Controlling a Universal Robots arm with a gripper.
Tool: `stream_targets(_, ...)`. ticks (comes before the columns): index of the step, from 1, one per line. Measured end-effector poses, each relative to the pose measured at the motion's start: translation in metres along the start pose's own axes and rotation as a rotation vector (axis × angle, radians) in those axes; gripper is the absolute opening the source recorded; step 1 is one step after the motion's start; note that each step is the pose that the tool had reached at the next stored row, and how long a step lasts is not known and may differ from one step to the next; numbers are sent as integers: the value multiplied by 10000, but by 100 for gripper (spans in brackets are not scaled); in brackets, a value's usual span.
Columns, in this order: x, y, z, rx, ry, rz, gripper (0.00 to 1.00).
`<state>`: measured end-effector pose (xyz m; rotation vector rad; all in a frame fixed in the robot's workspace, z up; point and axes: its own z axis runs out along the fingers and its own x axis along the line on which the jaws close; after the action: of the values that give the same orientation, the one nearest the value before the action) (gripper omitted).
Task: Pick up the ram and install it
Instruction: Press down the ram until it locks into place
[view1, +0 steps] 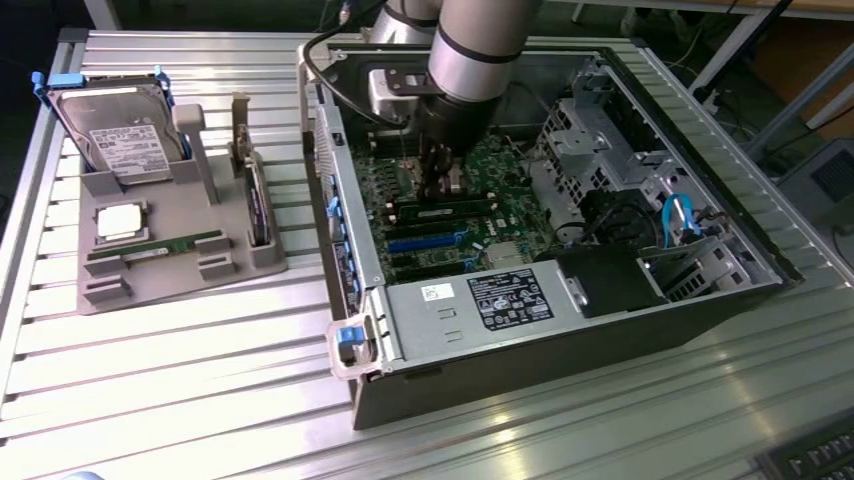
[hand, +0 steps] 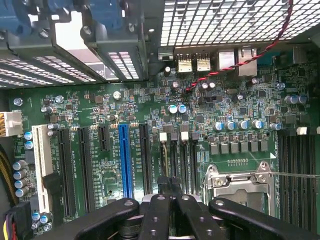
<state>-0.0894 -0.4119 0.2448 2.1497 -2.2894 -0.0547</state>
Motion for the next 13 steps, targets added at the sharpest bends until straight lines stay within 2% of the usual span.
stream_targets(5, 4, 85, 4, 2, -1, 0, 11)
stream_targets(10, 5, 93, 6, 2, 3, -1, 11)
stream_targets(13, 6, 92, 41, 4, 1, -1, 11)
